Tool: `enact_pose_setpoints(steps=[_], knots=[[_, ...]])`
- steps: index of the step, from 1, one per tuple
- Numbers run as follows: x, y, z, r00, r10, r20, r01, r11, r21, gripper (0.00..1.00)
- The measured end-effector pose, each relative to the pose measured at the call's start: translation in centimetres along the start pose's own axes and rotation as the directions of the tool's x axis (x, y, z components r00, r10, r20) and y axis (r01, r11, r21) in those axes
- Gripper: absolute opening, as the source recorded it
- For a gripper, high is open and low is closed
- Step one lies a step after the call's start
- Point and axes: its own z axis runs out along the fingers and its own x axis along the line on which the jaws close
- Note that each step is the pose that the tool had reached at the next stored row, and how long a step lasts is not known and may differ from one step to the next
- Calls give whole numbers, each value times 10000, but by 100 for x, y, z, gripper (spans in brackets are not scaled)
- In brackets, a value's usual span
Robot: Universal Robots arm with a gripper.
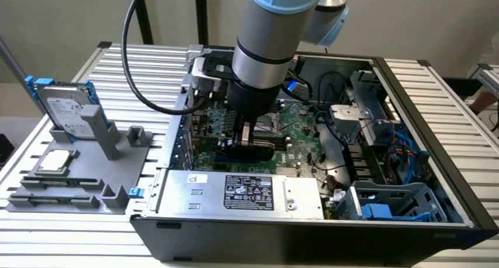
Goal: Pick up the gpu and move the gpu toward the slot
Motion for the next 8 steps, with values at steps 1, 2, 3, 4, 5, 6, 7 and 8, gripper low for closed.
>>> enact_pose_setpoints(steps=[1,2,3,4,5,6,7,8], knots=[[0,-1,4,10000,-2,1,2,10000,0,26],[0,-1,7,10000,-3,-2,3,10000,-1,26],[1,-1,11,10000,-6,-3,6,10000,-2,26],[1,-2,14,10000,-8,-4,8,10000,-2,26],[2,-2,16,10000,-9,-6,9,10000,-3,26],[2,-2,19,10000,-11,-7,11,10000,-4,26],[2,-2,21,10000,-12,-6,12,10000,-4,26],[2,-2,24,10000,-12,-3,12,10000,-4,26]])
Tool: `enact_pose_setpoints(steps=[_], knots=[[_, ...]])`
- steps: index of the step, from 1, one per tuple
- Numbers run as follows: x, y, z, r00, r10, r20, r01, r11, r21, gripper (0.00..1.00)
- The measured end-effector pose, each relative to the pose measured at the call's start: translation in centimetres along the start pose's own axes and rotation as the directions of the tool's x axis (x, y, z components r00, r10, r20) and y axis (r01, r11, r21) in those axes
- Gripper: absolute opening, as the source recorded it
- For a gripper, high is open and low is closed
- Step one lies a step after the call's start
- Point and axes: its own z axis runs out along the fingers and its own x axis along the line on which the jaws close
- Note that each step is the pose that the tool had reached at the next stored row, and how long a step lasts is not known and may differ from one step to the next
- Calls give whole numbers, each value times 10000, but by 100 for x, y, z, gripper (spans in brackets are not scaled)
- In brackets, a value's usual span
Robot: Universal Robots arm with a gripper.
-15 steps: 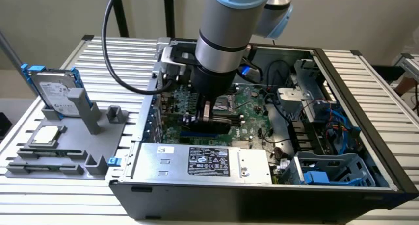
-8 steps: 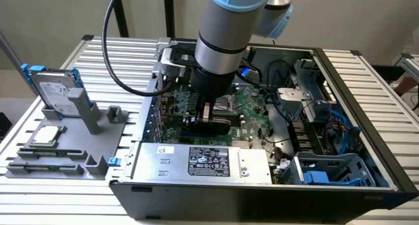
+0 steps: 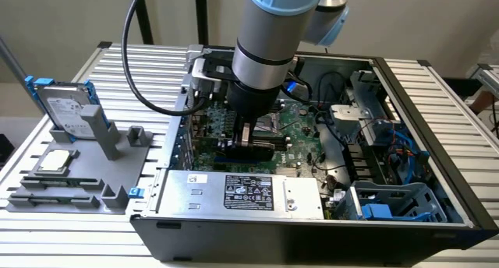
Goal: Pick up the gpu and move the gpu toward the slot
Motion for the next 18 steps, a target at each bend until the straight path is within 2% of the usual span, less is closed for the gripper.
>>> enact_pose_setpoints(steps=[9,12,18], knots=[[-3,-1,-12,10000,-12,14,12,10000,3,26],[-5,7,-63,10000,-11,0,11,10000,-26,26],[-4,11,-59,10000,-29,-6,29,10000,-47,26]])
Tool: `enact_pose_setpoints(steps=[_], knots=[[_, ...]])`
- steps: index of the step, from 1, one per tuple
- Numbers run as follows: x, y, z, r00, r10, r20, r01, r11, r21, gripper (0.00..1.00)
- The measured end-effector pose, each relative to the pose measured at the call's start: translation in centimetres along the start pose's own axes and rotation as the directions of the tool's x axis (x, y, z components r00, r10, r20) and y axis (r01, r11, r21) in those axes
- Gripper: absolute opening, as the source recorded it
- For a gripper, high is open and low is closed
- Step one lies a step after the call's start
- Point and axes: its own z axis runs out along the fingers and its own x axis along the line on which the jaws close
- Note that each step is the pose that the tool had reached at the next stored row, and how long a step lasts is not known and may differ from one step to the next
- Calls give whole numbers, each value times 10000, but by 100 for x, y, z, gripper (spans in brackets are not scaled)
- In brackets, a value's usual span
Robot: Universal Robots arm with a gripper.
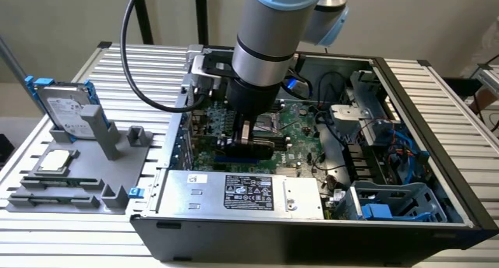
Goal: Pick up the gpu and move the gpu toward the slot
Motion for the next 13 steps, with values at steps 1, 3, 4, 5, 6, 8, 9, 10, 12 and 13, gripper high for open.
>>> enact_pose_setpoints(steps=[1,3,4,5,6,8,9,10,12,13], knots=[[0,1,5,10000,0,1,0,10000,-5,26],[1,1,11,10000,0,0,0,10000,-11,26],[1,0,15,10000,-1,1,1,10000,-11,26],[1,0,16,10000,0,-2,0,10000,-12,26],[1,0,17,10000,0,-2,0,10000,-13,26],[1,0,19,10000,-1,1,1,10000,-12,26],[1,0,20,10000,0,0,0,10000,-11,26],[1,-1,22,10000,-1,1,1,10000,-11,26],[0,-2,26,10000,-1,1,1,10000,-13,26],[0,-2,30,10000,-1,2,1,10000,-15,26]])
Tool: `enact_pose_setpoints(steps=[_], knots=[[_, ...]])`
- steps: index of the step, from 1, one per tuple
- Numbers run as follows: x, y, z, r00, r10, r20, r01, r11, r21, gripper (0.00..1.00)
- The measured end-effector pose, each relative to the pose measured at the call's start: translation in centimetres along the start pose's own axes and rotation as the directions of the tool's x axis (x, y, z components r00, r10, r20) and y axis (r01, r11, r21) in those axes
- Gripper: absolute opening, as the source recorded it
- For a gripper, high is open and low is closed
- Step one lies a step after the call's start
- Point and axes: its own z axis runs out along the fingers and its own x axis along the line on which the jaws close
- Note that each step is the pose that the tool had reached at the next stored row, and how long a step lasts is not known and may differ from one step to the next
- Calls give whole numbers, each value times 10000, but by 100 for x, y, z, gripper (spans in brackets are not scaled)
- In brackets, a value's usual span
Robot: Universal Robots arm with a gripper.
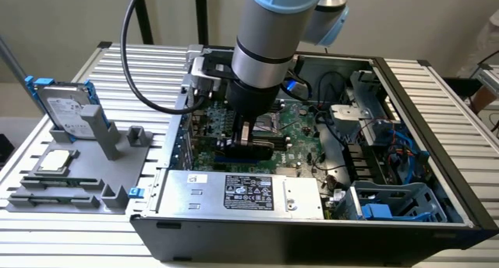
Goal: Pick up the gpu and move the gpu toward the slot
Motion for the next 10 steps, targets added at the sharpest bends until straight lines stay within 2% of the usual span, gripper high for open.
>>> enact_pose_setpoints(steps=[10], knots=[[-5,-4,37,10000,4,-6,-4,10000,-25,26]])
